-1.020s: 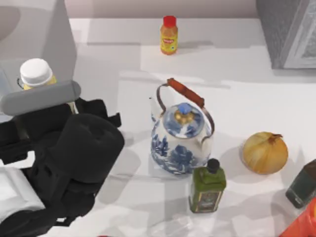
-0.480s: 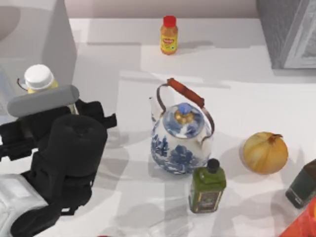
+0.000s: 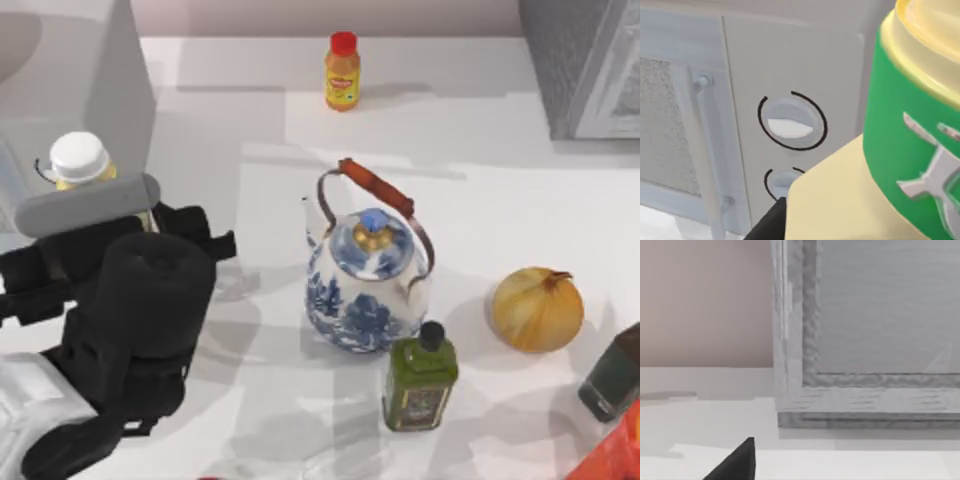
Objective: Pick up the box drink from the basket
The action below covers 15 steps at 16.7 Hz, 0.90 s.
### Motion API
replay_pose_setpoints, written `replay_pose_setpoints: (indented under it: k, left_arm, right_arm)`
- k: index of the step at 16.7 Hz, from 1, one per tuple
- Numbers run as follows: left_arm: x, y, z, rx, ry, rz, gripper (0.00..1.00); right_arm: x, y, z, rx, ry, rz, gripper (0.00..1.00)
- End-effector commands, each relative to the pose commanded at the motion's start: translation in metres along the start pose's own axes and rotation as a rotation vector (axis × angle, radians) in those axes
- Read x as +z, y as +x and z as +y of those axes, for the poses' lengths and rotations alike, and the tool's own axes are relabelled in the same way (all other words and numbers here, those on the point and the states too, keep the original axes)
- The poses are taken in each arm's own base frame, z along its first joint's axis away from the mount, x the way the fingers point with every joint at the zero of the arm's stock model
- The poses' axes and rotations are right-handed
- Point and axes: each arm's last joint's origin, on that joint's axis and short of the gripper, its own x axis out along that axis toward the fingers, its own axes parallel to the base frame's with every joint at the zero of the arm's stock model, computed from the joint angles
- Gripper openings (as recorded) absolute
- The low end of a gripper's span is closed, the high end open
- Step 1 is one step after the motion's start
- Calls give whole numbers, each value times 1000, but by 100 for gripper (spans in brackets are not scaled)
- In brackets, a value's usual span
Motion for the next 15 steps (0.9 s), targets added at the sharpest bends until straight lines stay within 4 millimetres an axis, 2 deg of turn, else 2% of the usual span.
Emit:
replay_pose_setpoints:
  k: [9, 15]
  left_arm:
    - [0, 0, 0, 0, 0, 0, 98]
    - [0, 0, 0, 0, 0, 0, 100]
  right_arm:
    - [0, 0, 0, 0, 0, 0, 100]
    - [0, 0, 0, 0, 0, 0, 100]
